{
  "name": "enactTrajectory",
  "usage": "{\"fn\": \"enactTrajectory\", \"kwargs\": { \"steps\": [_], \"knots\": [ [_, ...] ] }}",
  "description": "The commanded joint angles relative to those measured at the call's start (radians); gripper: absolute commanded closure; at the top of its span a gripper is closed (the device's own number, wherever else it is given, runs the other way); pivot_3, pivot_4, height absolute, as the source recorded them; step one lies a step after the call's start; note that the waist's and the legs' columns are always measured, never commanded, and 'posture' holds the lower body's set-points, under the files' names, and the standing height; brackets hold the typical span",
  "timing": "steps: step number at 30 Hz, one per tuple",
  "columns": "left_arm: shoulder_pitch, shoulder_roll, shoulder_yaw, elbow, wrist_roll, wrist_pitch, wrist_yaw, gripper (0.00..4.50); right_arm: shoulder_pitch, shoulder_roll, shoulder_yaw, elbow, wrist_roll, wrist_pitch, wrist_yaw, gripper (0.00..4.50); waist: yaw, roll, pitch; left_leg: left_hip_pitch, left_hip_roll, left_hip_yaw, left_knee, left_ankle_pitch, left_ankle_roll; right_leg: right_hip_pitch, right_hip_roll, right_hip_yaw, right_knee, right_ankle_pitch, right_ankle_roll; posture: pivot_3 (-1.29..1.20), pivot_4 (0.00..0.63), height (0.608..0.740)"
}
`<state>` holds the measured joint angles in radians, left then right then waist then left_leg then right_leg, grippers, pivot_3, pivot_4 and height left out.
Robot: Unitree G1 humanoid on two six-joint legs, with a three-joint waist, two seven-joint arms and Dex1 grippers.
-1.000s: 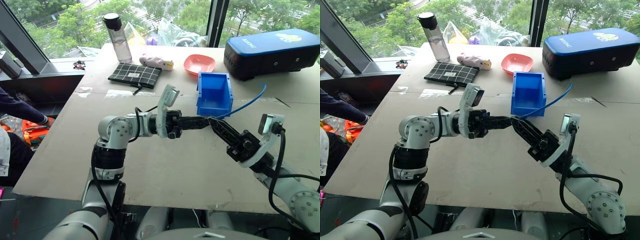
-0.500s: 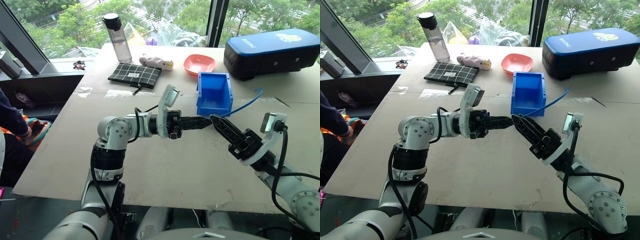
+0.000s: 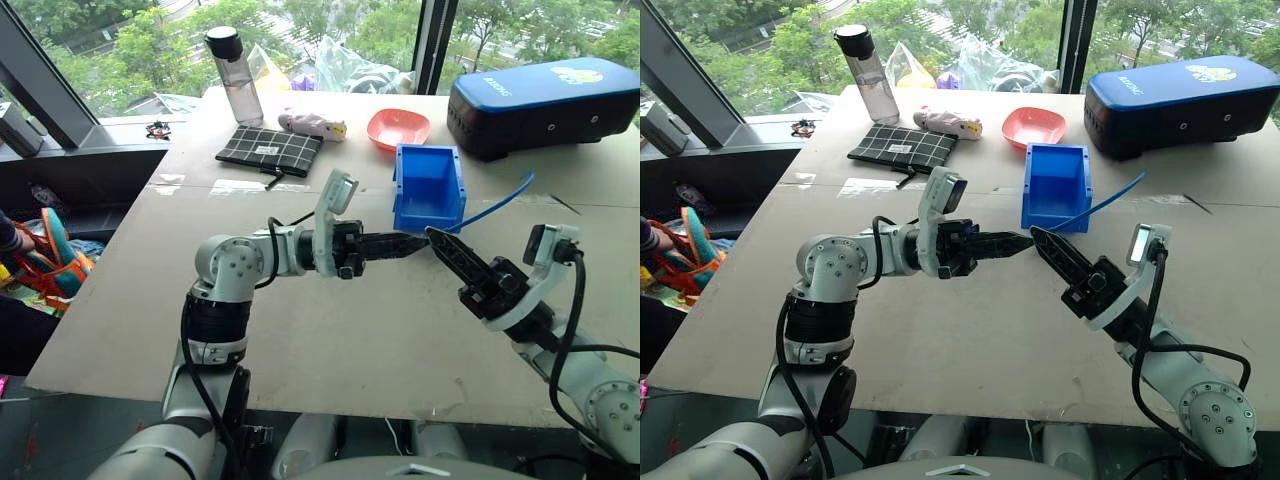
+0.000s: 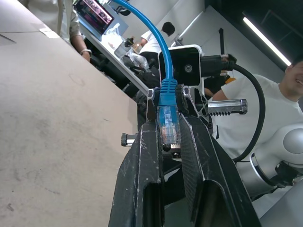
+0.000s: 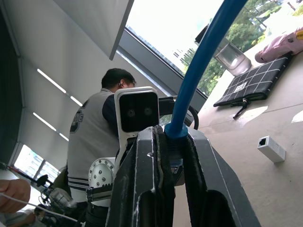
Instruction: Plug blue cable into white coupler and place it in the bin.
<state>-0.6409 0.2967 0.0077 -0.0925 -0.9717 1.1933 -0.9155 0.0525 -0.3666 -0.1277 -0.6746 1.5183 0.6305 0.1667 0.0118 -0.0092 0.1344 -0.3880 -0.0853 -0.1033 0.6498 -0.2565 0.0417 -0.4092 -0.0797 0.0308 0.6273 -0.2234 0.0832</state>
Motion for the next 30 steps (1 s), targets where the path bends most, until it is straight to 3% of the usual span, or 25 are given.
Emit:
{"fn": "enactTrajectory", "kwargs": {
  "steps": [1, 5, 7, 9, 16, 28, 29, 30],
  "knots": [
    [0.035, 0.060, 0.037, -0.082, -0.015, -0.011, 0.015, 2.78, -0.004, -0.012, 0.010, -0.019, -0.001, -0.007, 0.009, 4.50, -0.002, 0.000, 0.000, 0.000, 0.000, 0.000, 0.000, 0.000, 0.000, 0.000, 0.000, 0.000, 0.000, 0.000, 0.000, 0.00, 0.150, 0.740],
    [0.158, 0.196, 0.019, -0.176, 0.194, -0.213, 0.074, 0.72, 0.009, -0.021, 0.008, -0.017, -0.023, -0.015, 0.023, 4.50, -0.005, 0.000, 0.000, 0.002, 0.000, 0.000, -0.002, 0.000, 0.000, -0.001, 0.000, 0.003, 0.000, 0.000, 0.000, 0.00, 0.150, 0.740],
    [0.227, 0.257, -0.012, -0.174, 0.357, -0.399, 0.096, 0.07, 0.020, -0.022, 0.005, -0.017, -0.043, -0.023, 0.031, 4.50, -0.003, 0.000, 0.000, 0.003, 0.000, 0.001, -0.004, 0.000, 0.000, -0.001, 0.000, 0.006, 0.000, 0.000, 0.000, 0.00, 0.150, 0.740],
    [0.256, 0.274, -0.030, -0.105, 0.489, -0.568, 0.131, 0.07, 0.023, -0.021, 0.008, -0.015, -0.069, -0.029, 0.041, 4.50, 0.006, 0.000, 0.000, 0.004, 0.000, 0.003, -0.006, 0.000, 0.000, -0.001, -0.002, 0.009, -0.001, 0.000, 0.000, 0.00, 0.150, 0.740],
    [0.166, 0.277, -0.126, 0.210, 0.714, -0.909, 0.048, 0.07, 0.006, -0.015, 0.023, 0.008, -0.116, -0.030, 0.064, 4.50, 0.015, 0.000, 0.000, 0.003, -0.002, 0.003, -0.005, 0.000, 0.000, -0.001, -0.002, 0.007, -0.002, 0.000, 0.000, 0.00, 0.150, 0.740],
    [-0.194, 0.107, -0.209, 1.023, 0.936, -1.396, -0.008, 0.07, 0.010, -0.055, 0.008, -0.025, -0.154, -0.035, 0.061, 4.50, 0.001, -0.001, 0.000, 0.002, -0.002, 0.002, -0.004, 0.000, 0.000, -0.002, 0.000, 0.006, -0.001, 0.000, 0.000, 0.00, 0.150, 0.740],
    [-0.215, 0.094, -0.210, 1.080, 0.954, -1.434, -0.001, 0.64, 0.017, -0.055, 0.010, -0.033, -0.161, -0.038, 0.056, 4.50, 0.000, -0.001, 0.000, 0.002, -0.002, 0.002, -0.004, -0.001, 0.001, -0.002, 0.000, 0.005, -0.001, 0.000, 0.000, 0.00, 0.150, 0.740],
    [-0.230, 0.085, -0.209, 1.123, 0.966, -1.460, 0.004, 0.87, 0.024, -0.055, 0.012, -0.040, -0.168, -0.040, 0.050, 4.50, 0.000, -0.001, 0.000, 0.001, -0.002, 0.002, -0.004, -0.001, 0.001, -0.002, 0.000, 0.005, -0.001, 0.000, 0.000, 0.00, 0.150, 0.740]
  ]
}}
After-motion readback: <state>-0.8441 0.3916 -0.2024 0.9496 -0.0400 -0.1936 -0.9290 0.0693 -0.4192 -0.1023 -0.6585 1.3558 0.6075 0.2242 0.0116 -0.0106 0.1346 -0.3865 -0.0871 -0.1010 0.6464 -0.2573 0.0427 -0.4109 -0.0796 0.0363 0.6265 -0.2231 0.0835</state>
